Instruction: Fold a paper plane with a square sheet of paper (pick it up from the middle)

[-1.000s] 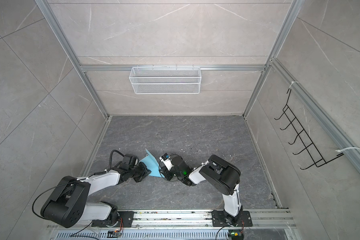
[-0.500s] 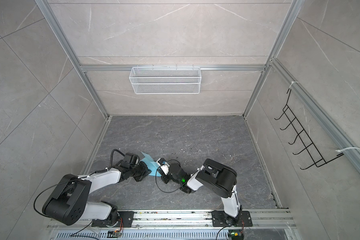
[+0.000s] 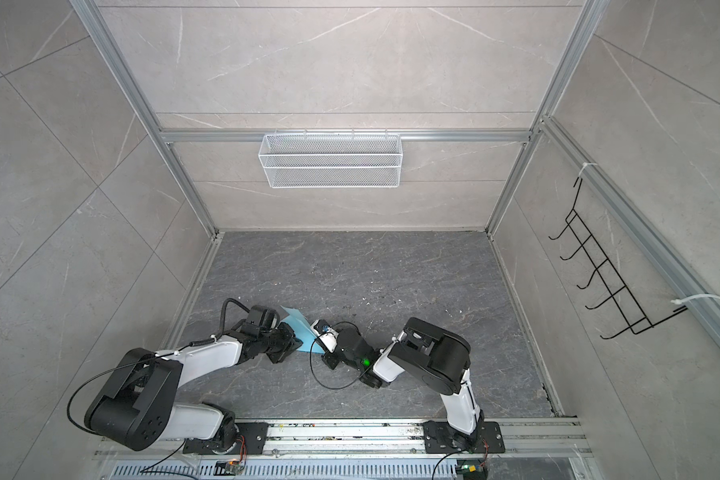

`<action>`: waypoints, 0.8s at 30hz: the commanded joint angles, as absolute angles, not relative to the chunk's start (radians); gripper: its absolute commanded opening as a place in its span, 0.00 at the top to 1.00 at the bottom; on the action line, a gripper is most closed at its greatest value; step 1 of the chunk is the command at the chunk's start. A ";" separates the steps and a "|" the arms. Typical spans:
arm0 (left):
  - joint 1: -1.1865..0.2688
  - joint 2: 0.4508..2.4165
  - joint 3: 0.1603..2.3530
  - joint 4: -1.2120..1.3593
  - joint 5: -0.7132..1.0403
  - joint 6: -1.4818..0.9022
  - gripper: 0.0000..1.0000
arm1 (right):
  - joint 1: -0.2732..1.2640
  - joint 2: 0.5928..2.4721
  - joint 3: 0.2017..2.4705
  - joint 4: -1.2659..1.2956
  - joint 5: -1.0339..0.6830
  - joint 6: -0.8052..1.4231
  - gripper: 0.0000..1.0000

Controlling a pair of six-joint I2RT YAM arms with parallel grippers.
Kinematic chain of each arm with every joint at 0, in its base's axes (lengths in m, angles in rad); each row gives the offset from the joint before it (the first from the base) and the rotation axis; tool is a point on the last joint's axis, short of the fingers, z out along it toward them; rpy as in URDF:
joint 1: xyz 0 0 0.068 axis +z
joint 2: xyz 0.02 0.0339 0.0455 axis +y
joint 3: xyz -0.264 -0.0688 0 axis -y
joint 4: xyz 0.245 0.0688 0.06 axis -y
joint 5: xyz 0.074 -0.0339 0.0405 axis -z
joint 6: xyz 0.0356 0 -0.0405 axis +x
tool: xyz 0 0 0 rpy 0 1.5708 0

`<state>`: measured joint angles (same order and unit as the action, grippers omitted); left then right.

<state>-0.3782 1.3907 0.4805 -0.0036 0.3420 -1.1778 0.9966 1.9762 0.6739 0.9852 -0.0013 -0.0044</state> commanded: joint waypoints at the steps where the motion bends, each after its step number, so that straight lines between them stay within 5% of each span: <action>1: -0.385 1.384 0.497 -0.070 0.327 -1.177 0.92 | 1.002 1.993 0.692 0.980 -0.039 0.004 0.91; 24: -0.384 1.262 0.494 -0.184 0.272 -1.138 0.88 | 0.919 2.004 0.773 0.805 -0.329 0.286 0.95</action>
<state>-0.3801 1.2480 0.4812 -0.1558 0.2878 -1.1587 0.9237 1.9766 0.7467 0.8429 -0.2810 0.2451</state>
